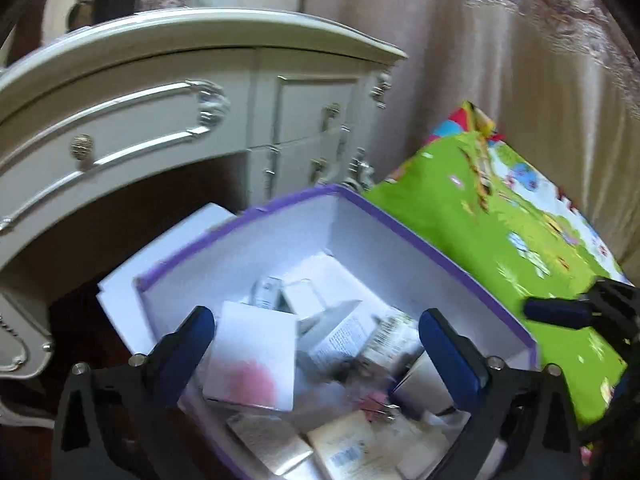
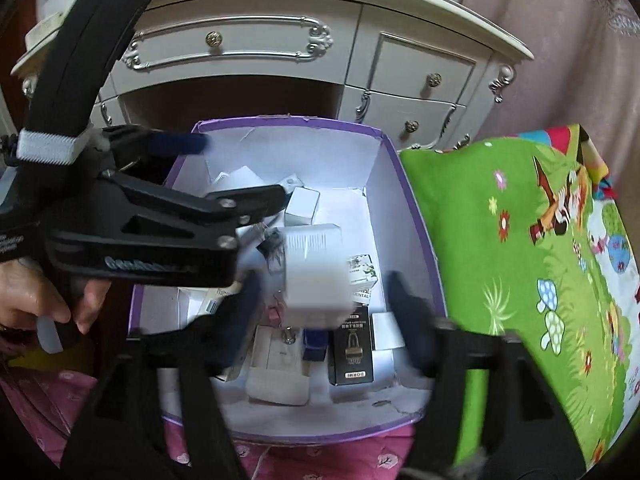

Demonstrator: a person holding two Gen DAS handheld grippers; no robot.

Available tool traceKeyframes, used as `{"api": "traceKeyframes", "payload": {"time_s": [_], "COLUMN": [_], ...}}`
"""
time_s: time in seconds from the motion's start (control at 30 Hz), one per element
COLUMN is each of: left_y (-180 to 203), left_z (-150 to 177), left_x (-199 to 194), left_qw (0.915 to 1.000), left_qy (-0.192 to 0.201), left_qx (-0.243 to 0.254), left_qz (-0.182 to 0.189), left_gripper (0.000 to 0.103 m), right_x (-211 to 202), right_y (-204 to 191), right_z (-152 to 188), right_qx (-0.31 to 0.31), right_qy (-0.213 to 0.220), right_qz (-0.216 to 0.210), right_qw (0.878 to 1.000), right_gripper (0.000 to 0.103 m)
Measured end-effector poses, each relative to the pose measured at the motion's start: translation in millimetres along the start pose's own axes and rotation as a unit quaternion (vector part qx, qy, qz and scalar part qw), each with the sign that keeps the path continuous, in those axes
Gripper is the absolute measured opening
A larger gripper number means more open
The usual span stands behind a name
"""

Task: Organize rigid objects
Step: 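Open both grippers to release the items into the storage box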

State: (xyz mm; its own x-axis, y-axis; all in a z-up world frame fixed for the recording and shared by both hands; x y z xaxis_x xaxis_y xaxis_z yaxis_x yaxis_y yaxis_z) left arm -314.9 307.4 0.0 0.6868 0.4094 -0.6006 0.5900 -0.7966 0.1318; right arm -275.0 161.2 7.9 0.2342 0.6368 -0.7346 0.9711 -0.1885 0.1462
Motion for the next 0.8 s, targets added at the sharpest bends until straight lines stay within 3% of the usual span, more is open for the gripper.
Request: {"api": "traceKeyframes", "payload": {"time_s": [0.07,0.17,0.23,0.4,0.53,0.7,0.8], "left_y": [-2,-4,0,16,14,11,12], "left_z": [-4,-10,-14,-17,-9,7,14], "left_x": [-4,-13,-23,-43,-29,-12,-7], "left_qw": [0.9993,0.9905,0.9861,0.9831,0.9743,0.9805,0.9799], "left_qy": [0.005,0.017,0.028,0.045,-0.023,-0.071,-0.079], "left_qx": [0.018,0.063,0.083,0.118,0.134,0.113,0.108], "left_qz": [-0.033,-0.122,-0.141,-0.133,-0.179,-0.144,-0.147], "left_gripper": [0.103,0.103,0.103,0.103,0.103,0.103,0.103], "right_x": [-5,-7,-10,-12,-16,-19,-18], "right_y": [4,2,2,5,11,19,21], "right_z": [1,0,2,6,10,13,15], "right_qx": [0.006,0.012,0.019,0.033,0.045,0.058,0.066], "right_qy": [0.002,-0.002,-0.004,-0.006,-0.006,-0.007,-0.015], "right_qz": [0.004,0.001,-0.001,-0.002,0.003,0.006,0.008], "right_qw": [1.0,1.0,1.0,0.999,0.999,0.998,0.998], "right_gripper": [0.086,0.088,0.088,0.088,0.088,0.088,0.088]}}
Point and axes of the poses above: each gripper's, at about its wrist camera, not at the fingertips, and x roughly the way its jaws point, y to its right, z to its underside, the point moved 5 cm from there along x, roughly the way its jaws point, and after that the axes turned 6 degrees about y, right-handed, at the moved point
